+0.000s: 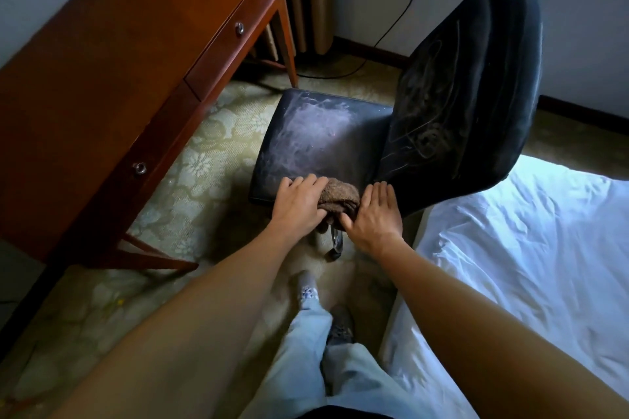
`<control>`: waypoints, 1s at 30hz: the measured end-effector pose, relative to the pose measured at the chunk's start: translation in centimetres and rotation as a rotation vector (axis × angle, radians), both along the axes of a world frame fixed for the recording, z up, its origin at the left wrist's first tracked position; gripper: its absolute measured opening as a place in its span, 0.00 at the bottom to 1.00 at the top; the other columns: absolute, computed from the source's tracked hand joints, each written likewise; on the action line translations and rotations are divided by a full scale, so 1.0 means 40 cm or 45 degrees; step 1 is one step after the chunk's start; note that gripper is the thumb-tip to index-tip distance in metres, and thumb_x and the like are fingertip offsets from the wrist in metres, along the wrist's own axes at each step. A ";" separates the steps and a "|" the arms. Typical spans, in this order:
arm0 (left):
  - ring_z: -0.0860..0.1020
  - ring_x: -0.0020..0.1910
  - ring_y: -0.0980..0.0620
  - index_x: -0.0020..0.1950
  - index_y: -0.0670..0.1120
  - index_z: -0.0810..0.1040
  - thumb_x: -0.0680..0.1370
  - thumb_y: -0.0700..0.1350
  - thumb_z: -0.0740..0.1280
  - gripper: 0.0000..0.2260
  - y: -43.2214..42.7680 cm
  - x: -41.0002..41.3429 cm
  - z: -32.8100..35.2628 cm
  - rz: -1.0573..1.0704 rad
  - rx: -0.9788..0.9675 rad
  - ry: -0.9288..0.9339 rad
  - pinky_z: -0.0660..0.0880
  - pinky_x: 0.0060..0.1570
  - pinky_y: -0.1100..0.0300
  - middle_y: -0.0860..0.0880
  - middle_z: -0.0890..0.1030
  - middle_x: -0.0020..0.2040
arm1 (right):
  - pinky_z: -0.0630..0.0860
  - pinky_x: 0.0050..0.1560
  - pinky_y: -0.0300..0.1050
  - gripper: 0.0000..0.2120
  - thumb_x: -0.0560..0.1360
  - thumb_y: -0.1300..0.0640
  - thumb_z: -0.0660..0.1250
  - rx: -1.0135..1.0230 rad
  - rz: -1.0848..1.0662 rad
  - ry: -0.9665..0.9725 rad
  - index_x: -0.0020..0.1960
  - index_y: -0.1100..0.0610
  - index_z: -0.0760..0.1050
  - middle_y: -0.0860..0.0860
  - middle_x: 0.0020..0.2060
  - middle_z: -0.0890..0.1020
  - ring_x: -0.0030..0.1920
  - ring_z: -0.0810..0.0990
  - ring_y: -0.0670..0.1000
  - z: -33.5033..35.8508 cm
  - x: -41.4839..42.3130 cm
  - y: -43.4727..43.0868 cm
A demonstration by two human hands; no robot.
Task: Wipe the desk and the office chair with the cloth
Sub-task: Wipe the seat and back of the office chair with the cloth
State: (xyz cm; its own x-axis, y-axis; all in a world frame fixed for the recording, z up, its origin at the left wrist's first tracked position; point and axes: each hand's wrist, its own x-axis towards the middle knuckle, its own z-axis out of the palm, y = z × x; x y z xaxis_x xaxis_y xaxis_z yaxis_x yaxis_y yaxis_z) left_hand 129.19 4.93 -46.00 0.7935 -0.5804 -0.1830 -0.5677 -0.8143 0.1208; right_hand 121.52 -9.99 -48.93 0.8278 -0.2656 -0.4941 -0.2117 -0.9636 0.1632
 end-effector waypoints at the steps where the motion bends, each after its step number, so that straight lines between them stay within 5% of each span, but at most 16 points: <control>1: 0.74 0.61 0.47 0.73 0.50 0.68 0.75 0.51 0.70 0.27 -0.007 0.005 -0.003 -0.008 -0.009 -0.007 0.64 0.60 0.52 0.50 0.76 0.62 | 0.38 0.79 0.57 0.45 0.79 0.32 0.37 -0.003 -0.025 0.006 0.80 0.68 0.42 0.65 0.80 0.48 0.81 0.44 0.61 -0.001 0.002 -0.007; 10: 0.75 0.62 0.47 0.73 0.50 0.68 0.76 0.52 0.69 0.26 -0.045 0.067 -0.026 -0.049 -0.028 0.026 0.66 0.61 0.50 0.49 0.76 0.64 | 0.45 0.79 0.59 0.44 0.81 0.34 0.40 -0.139 -0.209 0.114 0.79 0.71 0.45 0.68 0.79 0.52 0.80 0.49 0.64 -0.002 0.052 0.003; 18: 0.75 0.63 0.47 0.73 0.50 0.68 0.77 0.56 0.69 0.27 -0.014 0.171 -0.040 0.009 -0.003 0.035 0.65 0.62 0.48 0.50 0.76 0.64 | 0.46 0.78 0.63 0.53 0.75 0.25 0.38 -0.162 -0.410 0.141 0.78 0.72 0.50 0.69 0.77 0.57 0.79 0.53 0.67 -0.006 0.138 -0.031; 24: 0.76 0.63 0.47 0.73 0.50 0.69 0.77 0.55 0.69 0.27 -0.006 0.236 -0.064 0.033 0.015 0.060 0.66 0.62 0.49 0.50 0.76 0.65 | 0.40 0.73 0.73 0.51 0.73 0.23 0.35 -0.185 -0.340 0.124 0.82 0.60 0.46 0.67 0.79 0.54 0.78 0.48 0.72 -0.014 0.217 -0.015; 30: 0.76 0.63 0.47 0.73 0.50 0.68 0.77 0.55 0.69 0.27 0.038 0.293 -0.076 0.064 0.005 0.055 0.67 0.63 0.49 0.50 0.76 0.65 | 0.39 0.75 0.69 0.41 0.79 0.31 0.36 -0.136 -0.048 0.013 0.82 0.58 0.51 0.62 0.80 0.57 0.80 0.47 0.64 -0.025 0.281 0.021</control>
State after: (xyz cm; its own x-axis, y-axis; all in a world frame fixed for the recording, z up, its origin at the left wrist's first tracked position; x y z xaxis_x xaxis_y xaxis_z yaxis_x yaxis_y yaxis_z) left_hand 140.92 6.45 -49.03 0.8129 -0.5393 -0.2198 -0.5205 -0.8421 0.1412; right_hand 132.77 -9.14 -49.91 0.8113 -0.3481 -0.4697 -0.2453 -0.9319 0.2670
